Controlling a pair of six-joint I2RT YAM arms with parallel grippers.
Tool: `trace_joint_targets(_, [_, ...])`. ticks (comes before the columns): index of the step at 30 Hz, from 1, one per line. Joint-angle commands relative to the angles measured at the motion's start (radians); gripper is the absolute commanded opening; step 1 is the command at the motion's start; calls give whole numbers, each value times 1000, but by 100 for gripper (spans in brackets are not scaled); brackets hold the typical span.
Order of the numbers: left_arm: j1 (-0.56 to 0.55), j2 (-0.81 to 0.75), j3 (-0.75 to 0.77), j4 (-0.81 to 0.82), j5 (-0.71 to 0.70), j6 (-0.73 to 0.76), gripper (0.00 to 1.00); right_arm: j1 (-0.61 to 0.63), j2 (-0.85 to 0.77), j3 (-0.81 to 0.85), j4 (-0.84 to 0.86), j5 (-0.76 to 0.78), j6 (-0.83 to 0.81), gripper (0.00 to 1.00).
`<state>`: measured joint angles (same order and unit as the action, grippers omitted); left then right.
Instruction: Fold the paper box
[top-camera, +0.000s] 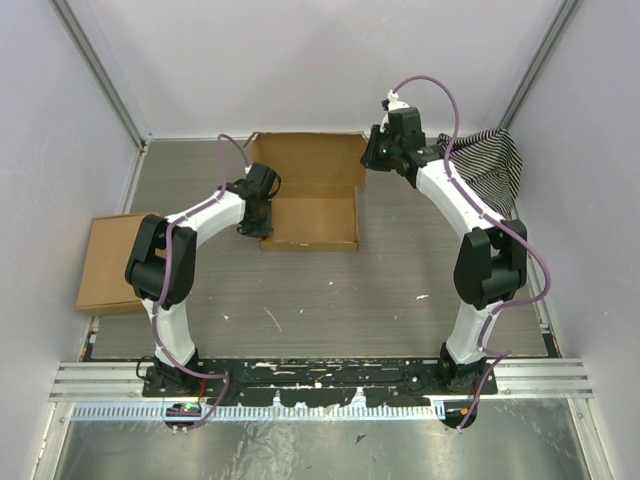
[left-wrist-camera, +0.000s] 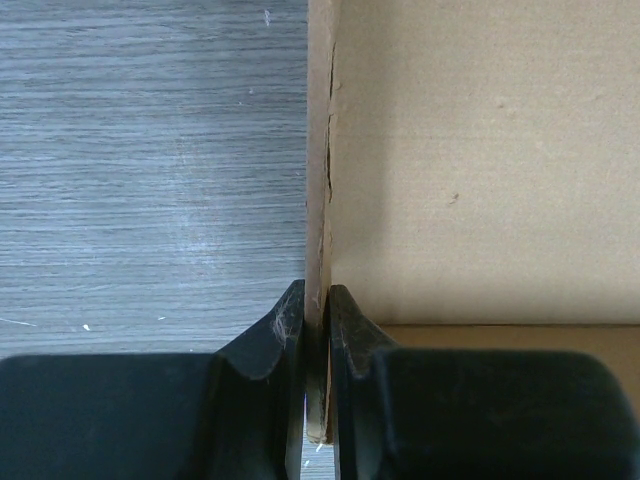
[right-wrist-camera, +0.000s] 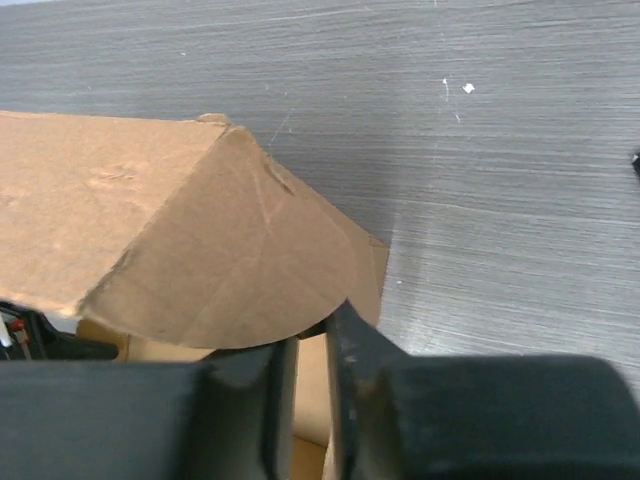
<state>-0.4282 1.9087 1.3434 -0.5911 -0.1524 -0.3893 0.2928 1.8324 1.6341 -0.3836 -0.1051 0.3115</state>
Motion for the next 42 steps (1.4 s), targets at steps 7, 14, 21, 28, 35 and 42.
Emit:
trace_joint_targets(7, [2,-37,37,-14,-8,6,29,30,-24,3,123,96,-9,1])
trace_joint_targets(14, [2,-156,52,-26,-15,-5,42,35,-31,-23,156,156,-20,1])
trace_joint_targets(21, [18,-238,114,-58,-111,12,46,35,-36,-30,190,168,-55,1])
trace_joint_targets(28, [93,-177,305,-94,-85,36,45,35,-42,-49,218,163,-119,1])
trace_joint_targets(35, [106,-81,453,-99,-65,45,45,35,-40,-65,233,154,-159,1])
trace_joint_targets(42, [108,12,531,-66,-36,63,45,35,-38,-57,228,137,-158,1])
